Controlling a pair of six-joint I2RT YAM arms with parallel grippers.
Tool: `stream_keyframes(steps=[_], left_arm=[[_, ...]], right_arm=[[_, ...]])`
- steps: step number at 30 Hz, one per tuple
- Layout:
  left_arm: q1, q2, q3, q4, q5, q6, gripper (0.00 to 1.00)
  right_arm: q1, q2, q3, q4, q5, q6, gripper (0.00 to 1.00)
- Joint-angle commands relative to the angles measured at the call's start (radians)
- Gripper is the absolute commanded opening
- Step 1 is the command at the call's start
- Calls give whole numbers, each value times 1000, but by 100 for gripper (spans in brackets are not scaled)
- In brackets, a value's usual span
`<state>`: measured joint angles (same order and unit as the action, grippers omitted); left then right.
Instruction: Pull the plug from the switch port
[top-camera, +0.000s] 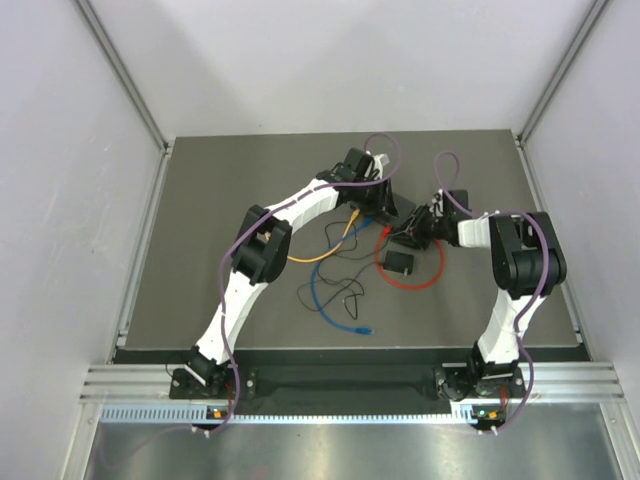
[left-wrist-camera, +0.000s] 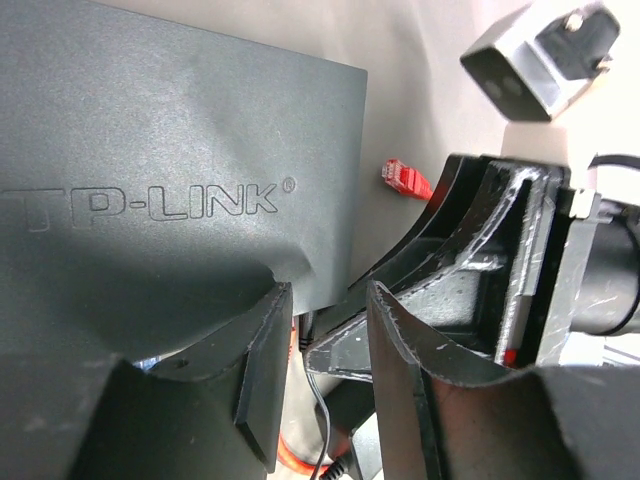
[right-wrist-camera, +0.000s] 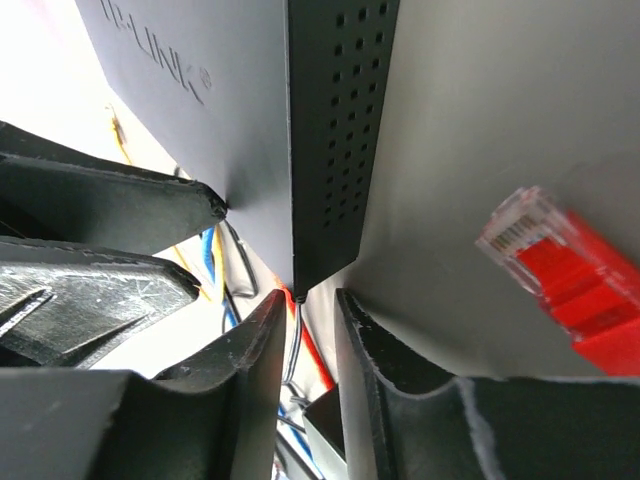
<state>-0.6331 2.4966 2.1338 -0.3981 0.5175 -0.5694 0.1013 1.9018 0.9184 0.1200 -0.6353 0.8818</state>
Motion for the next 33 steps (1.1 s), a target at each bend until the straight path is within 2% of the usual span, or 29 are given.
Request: stream_keyframes(steps=[1,13,14,16,19,22,27,31,33], left_arm=[[1,41,6,-24,-47,5,41],[1,61,0,-76,-54,-13,40],[1,64,0,-76,-51,-14,40],[1,70,0,-84,-51,-21,39],[1,76,0,-91,-56,-33,38],[1,88,-3,-97,-57,-52,38],[1,108,-6,-97,-50,-63,38],[1,116,-5,-88,-37,-72,37],[0,119,-2,-87,-36,-73,38]], right_arm=[[25,-6,-47,89,60,54,26],[26,25,-32,47,109,43,17],[26,28,-23,34,109,23,15],[29,42,8,-18,106,-9,0],[34,36,28,-49,112,-44,0],[43,26,59,-117,129,-124,0],[77,91,241,-481,212,-371,0],[80,132,312,-588,174,-455,0],[78,144,330,-600,107,-461,0]])
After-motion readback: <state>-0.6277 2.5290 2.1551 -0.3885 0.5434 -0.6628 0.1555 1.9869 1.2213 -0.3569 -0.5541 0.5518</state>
